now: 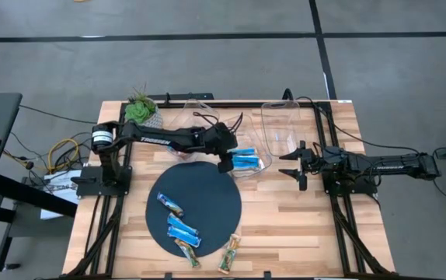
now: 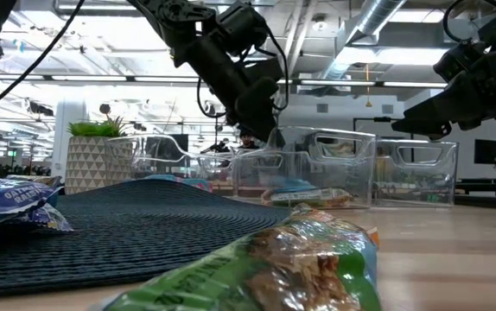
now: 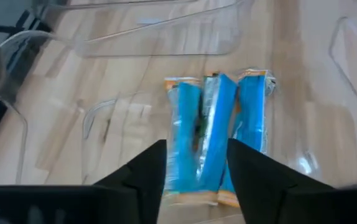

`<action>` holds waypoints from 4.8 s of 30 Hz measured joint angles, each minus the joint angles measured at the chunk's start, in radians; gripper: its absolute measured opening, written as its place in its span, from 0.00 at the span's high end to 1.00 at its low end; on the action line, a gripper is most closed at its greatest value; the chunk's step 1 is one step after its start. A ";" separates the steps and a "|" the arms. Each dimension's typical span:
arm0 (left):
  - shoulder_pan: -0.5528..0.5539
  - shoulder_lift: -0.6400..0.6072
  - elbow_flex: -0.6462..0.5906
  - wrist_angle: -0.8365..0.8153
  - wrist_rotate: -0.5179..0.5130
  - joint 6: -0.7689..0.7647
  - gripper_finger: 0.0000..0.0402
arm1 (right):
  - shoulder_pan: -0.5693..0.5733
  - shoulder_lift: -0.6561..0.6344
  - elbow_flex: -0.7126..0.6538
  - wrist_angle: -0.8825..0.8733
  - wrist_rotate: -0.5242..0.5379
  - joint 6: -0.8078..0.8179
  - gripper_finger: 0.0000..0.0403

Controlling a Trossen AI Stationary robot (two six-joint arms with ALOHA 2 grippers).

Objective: Pick and place Granola Bars by type
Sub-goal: Put the yellow granola bar into the middle transparent bin

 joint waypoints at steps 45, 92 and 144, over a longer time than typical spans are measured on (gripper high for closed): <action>-0.703 -0.029 0.001 -0.456 -0.042 0.033 0.54 | 0.000 0.000 0.000 0.000 0.000 0.000 0.41; -0.947 0.118 -0.004 -0.277 -0.054 -0.057 0.54 | 0.000 0.000 0.000 0.000 0.000 0.000 0.41; -0.570 -0.210 -0.004 -0.178 -0.368 0.190 0.83 | 0.000 0.000 0.000 0.000 0.000 0.000 0.41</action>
